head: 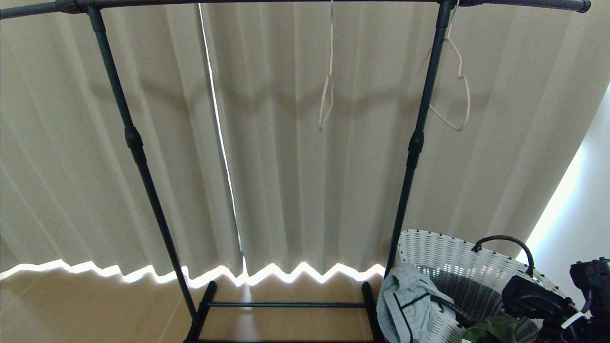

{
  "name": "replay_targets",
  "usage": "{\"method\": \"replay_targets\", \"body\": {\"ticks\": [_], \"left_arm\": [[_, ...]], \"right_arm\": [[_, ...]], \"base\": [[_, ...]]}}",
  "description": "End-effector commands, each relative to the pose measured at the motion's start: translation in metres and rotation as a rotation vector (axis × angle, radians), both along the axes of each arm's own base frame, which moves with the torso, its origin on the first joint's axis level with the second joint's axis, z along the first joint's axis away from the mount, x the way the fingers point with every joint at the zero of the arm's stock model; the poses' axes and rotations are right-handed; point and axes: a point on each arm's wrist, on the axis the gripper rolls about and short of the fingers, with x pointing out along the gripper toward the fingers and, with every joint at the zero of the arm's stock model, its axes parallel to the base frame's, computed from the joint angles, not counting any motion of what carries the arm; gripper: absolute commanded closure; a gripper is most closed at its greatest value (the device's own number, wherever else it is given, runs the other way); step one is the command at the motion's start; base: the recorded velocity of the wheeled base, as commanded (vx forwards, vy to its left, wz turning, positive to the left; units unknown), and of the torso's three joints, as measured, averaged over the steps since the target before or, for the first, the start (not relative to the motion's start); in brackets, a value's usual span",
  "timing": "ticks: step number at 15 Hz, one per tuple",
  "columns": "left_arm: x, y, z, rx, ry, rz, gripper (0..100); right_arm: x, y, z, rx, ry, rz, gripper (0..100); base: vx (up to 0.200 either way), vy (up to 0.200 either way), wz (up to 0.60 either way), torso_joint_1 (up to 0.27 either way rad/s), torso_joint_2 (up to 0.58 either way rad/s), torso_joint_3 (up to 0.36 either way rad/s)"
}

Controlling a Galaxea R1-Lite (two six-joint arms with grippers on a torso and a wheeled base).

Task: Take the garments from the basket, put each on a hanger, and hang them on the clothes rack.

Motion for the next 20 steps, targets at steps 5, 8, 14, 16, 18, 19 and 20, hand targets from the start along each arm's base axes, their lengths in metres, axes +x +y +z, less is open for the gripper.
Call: {"method": "replay_targets", "body": {"ticks": [5, 8, 14, 16, 18, 19, 20], "left_arm": [[0.000, 0.000, 0.000, -0.001, 0.001, 0.000, 0], [0.000, 0.000, 0.000, -0.001, 0.000, 0.000, 0], [0.000, 0.000, 0.000, -0.001, 0.000, 0.000, 0], [0.000, 0.000, 0.000, -0.001, 0.000, 0.000, 0], [0.000, 0.000, 0.000, -0.001, 0.000, 0.000, 0], [0.000, 0.000, 0.000, -0.001, 0.000, 0.000, 0], [0.000, 0.000, 0.000, -0.001, 0.001, 0.000, 0]], "right_arm": [[0.039, -0.001, -0.036, -0.077, 0.036, -0.046, 0], [0.046, -0.002, -0.040, -0.097, 0.031, -0.062, 0], [0.046, -0.004, -0.036, -0.100, 0.010, -0.077, 100], [0.035, -0.004, -0.022, -0.095, -0.055, -0.078, 100], [0.020, -0.005, -0.004, -0.089, -0.146, -0.083, 100], [0.012, -0.005, 0.005, -0.086, -0.200, -0.084, 100], [0.005, -0.005, 0.015, -0.082, -0.253, -0.087, 100]], "base": [[0.000, 0.000, 0.00, 0.000, 0.00, 0.000], [0.000, 0.000, 0.00, 0.000, 0.00, 0.000], [0.000, 0.000, 0.00, 0.000, 0.00, 0.000], [0.000, 0.000, 0.00, 0.000, 0.00, 0.000], [0.000, 0.000, 0.00, 0.000, 0.00, 0.000], [0.000, 0.000, 0.00, 0.000, 0.00, 0.000], [0.000, 0.000, 0.00, 0.000, 0.00, 0.000]]}}
